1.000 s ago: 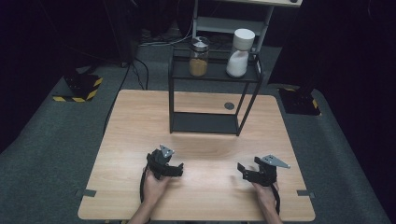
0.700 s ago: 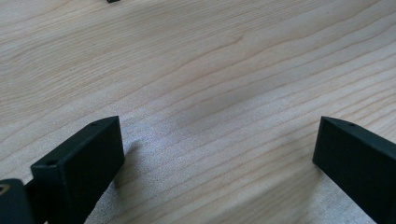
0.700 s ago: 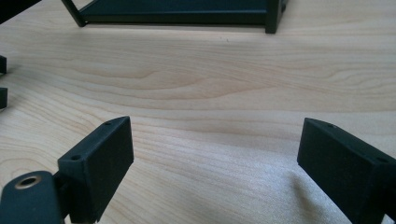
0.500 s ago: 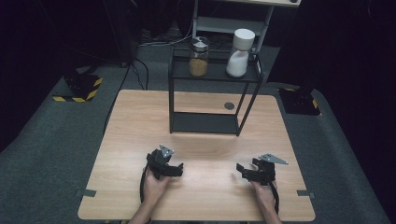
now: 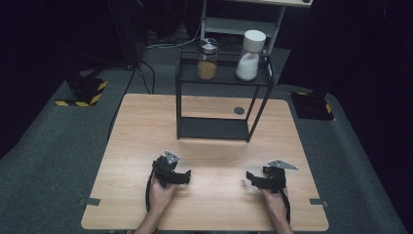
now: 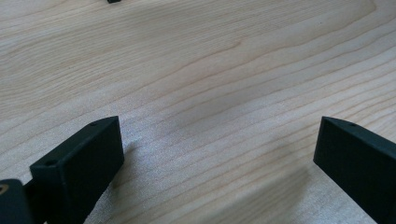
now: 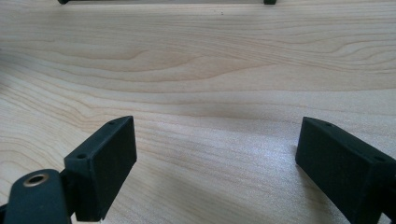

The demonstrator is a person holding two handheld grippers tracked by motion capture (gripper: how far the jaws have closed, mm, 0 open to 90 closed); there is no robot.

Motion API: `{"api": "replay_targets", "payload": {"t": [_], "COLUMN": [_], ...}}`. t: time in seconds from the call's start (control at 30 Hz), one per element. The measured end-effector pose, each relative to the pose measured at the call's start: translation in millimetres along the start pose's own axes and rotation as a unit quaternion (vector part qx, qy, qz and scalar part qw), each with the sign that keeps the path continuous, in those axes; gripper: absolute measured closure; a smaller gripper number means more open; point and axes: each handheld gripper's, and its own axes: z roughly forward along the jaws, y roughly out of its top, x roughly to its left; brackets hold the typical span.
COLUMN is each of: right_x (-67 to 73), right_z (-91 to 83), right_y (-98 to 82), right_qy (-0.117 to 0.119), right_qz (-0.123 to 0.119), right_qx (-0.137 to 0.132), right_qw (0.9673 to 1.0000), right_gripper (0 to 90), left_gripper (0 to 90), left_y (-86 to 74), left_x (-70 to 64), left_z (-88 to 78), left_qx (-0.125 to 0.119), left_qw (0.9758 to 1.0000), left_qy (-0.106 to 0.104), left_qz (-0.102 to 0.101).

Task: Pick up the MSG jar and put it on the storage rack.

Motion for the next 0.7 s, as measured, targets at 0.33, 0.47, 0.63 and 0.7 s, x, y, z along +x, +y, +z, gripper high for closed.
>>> {"api": "replay_targets", "payload": {"t": [0.33,0.47,0.63,0.7], "right_x": [-0.3,-1.1,-2.1,-2.1], "right_z": [0.0,-0.2,-0.3,-0.4], "right_y": [0.1,-0.3,-0.8,-0.9], "right_qy": [0.001,0.002,0.004,0.004], "right_qz": [-0.002,0.001,0.003,0.003], "right_qx": [0.000,-0.001,-0.002,-0.002], "right_qw": [1.0000,1.0000,1.0000,1.0000], "right_gripper": [11.8,12.0,12.1,12.1], "left_gripper": [1.7,1.7,1.9,1.9], "left_y": [-0.4,-0.1,0.2,0.3], "left_x": [0.4,0.1,-0.8,-1.1], "left_z": [0.0,0.0,0.2,0.3], "left_qx": [-0.001,0.000,0.001,0.001], "left_qw": [1.0000,1.0000,1.0000,1.0000], "left_qy": [-0.001,0.000,0.002,0.002], "left_qz": [-0.002,0.000,0.002,0.003]}}
